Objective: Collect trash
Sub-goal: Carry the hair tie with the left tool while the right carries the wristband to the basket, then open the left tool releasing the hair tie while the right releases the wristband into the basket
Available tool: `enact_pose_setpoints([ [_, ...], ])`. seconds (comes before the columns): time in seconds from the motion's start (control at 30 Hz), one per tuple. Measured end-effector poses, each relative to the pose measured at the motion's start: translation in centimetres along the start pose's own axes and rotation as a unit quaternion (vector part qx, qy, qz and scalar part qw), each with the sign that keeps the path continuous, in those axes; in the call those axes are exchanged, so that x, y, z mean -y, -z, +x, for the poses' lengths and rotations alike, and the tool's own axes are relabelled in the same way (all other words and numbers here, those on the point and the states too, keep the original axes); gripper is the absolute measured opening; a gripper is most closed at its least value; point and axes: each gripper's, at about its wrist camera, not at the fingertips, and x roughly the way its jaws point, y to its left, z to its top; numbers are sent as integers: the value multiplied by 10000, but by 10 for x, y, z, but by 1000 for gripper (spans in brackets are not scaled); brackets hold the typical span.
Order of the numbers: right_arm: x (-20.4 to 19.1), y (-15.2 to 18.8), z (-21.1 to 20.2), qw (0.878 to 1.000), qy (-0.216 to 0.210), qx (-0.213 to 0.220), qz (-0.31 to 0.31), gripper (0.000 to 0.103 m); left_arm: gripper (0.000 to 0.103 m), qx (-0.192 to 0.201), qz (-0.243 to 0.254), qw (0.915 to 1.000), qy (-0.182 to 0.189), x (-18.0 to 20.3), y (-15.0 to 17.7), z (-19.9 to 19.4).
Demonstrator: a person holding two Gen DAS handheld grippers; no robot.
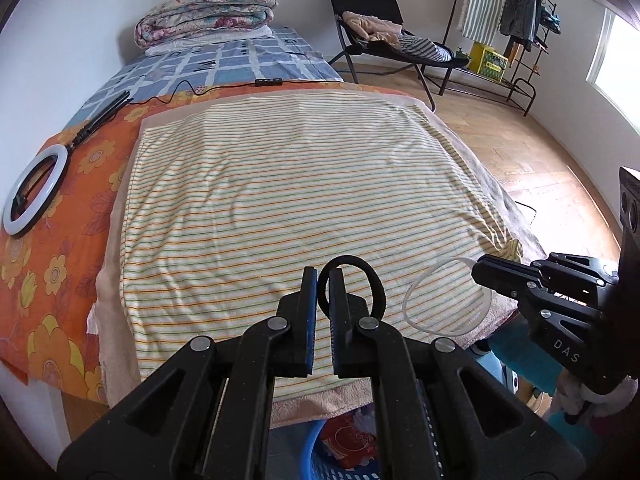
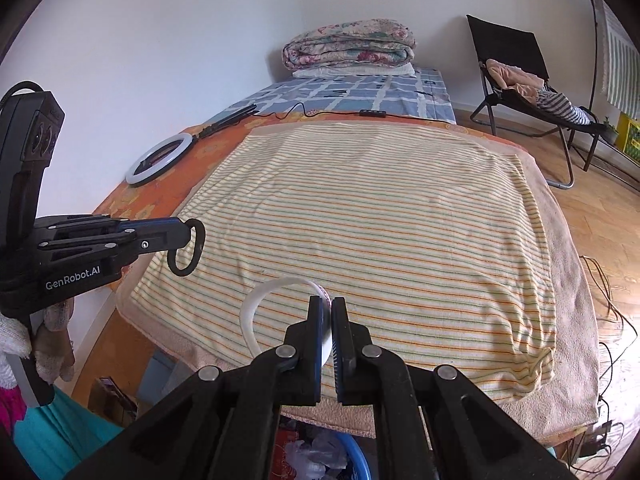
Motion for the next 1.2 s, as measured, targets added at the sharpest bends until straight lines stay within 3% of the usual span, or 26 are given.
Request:
enact_pose_setpoints([
  [0.63, -8, 55, -36, 9998, 11, -175, -12, 2, 3, -364, 308, 9986, 247, 38, 88, -20],
  [1.2, -11, 123, -25, 9970, 13, -765, 144, 2, 3, -1116, 609, 9915, 281, 59, 159, 13],
])
